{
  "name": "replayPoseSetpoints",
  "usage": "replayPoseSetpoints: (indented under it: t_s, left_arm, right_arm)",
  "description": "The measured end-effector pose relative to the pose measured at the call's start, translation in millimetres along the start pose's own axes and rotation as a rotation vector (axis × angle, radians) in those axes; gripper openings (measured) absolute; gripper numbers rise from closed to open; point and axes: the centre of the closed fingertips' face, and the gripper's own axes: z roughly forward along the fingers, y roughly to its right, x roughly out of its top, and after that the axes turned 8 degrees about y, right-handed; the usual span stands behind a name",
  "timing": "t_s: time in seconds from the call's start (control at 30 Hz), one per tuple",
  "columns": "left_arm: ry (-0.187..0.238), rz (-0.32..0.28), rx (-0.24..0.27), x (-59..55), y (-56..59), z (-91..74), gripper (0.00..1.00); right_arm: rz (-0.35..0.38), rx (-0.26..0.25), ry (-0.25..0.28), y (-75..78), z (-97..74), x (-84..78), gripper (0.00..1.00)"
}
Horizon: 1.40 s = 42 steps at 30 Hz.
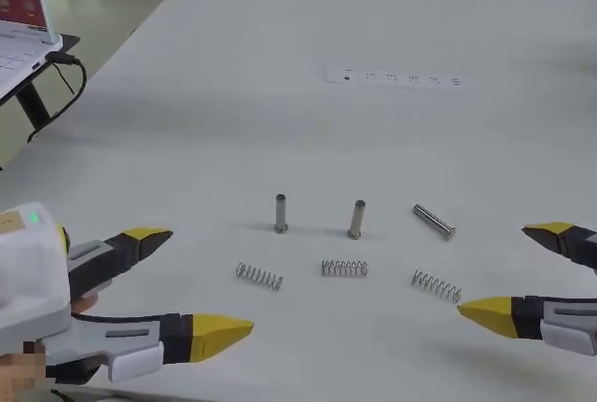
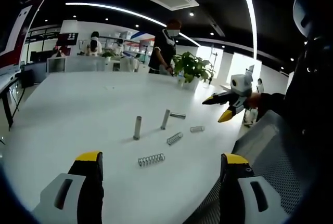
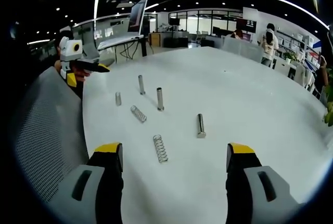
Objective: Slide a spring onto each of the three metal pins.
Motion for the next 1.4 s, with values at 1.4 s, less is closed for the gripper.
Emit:
replayPoseSetpoints:
  t_s: [1.4]
  left_arm:
    - [0.013,0.005,0.011,1.1,-1.7,-1.0,0.88]
  right_arm:
    - [-0.117,0.072,-0.098,38.7,73.8,38.8,0.65]
